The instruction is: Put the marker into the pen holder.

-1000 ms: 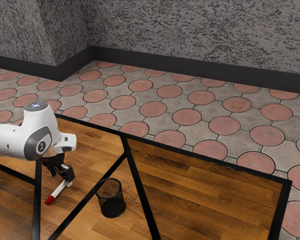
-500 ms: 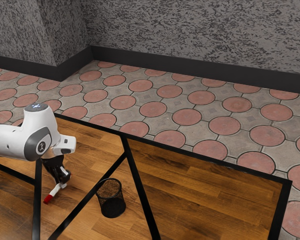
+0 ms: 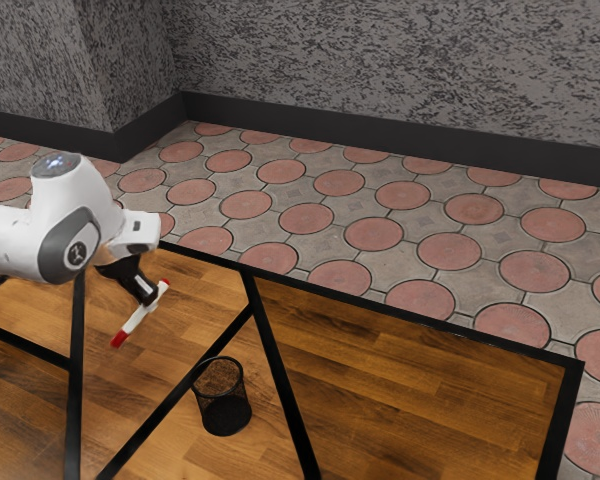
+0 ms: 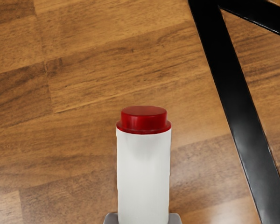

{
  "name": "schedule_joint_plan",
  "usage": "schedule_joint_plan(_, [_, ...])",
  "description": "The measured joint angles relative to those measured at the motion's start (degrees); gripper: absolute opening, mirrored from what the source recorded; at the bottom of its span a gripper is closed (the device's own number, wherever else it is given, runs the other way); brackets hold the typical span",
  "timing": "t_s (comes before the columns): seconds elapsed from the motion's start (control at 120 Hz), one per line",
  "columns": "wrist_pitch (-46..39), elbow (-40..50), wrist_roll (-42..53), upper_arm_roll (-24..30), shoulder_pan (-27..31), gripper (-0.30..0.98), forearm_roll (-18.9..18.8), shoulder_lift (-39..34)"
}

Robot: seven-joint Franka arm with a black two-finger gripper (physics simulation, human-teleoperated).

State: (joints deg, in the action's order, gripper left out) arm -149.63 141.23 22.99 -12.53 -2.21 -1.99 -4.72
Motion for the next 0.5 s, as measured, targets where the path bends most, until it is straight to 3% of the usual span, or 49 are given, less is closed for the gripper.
schedule_joint_plan(0.233, [-8.6, 2.7, -0.1, 13.0, -2.7, -0.02, 0.8, -13.9])
schedule_joint_plan(0.5, [-15.1, 10.5, 0.1, 21.2, -2.7, -0.02, 8.1, -18.0])
